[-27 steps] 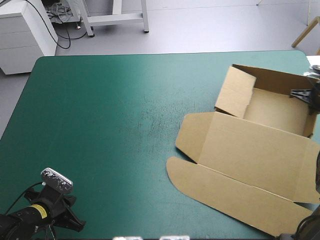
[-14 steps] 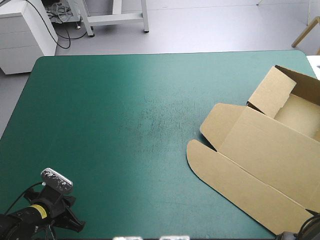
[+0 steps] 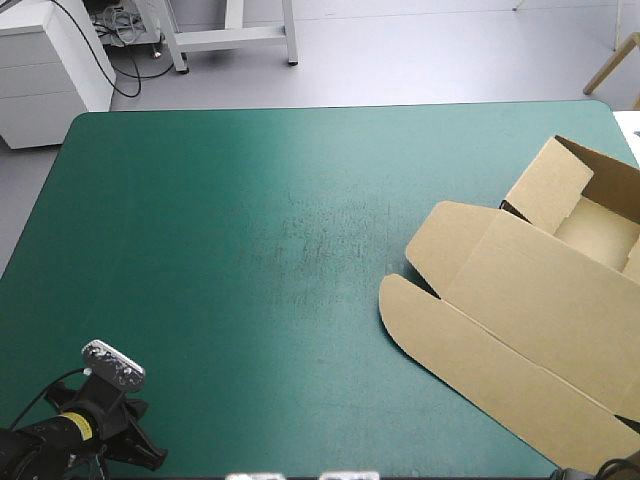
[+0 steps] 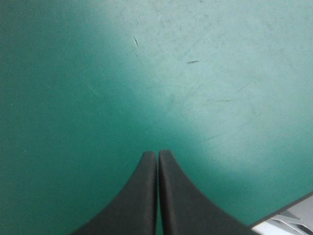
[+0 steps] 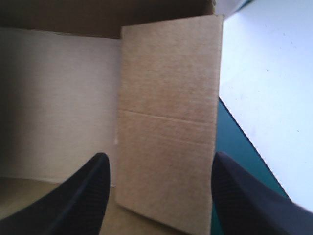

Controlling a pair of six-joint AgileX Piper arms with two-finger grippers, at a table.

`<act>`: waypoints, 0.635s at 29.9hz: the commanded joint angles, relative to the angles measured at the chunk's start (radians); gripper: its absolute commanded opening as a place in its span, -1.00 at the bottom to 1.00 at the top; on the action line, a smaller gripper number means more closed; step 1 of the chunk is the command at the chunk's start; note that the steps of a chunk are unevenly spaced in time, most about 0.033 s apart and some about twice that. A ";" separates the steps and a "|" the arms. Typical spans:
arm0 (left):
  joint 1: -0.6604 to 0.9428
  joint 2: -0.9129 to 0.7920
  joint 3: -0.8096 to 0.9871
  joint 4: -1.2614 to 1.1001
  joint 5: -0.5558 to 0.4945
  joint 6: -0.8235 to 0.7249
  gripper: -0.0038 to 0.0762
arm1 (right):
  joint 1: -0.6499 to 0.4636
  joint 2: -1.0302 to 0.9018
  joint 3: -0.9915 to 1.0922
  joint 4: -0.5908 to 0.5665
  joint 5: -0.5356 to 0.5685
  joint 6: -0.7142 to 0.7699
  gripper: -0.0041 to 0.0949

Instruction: Fold the box

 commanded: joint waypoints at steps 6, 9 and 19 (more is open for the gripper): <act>-0.001 0.006 -0.021 -0.005 -0.029 -0.006 -0.93 | -0.002 -0.340 -0.025 0.264 -0.019 -0.081 -0.17; -0.001 0.006 -0.021 -0.005 -0.029 -0.016 -0.93 | 0.024 -0.453 0.014 0.269 -0.019 -0.104 -0.61; -0.001 0.006 -0.021 -0.005 -0.075 -0.132 -0.93 | 0.216 -0.830 0.410 0.271 -0.020 -0.174 -0.94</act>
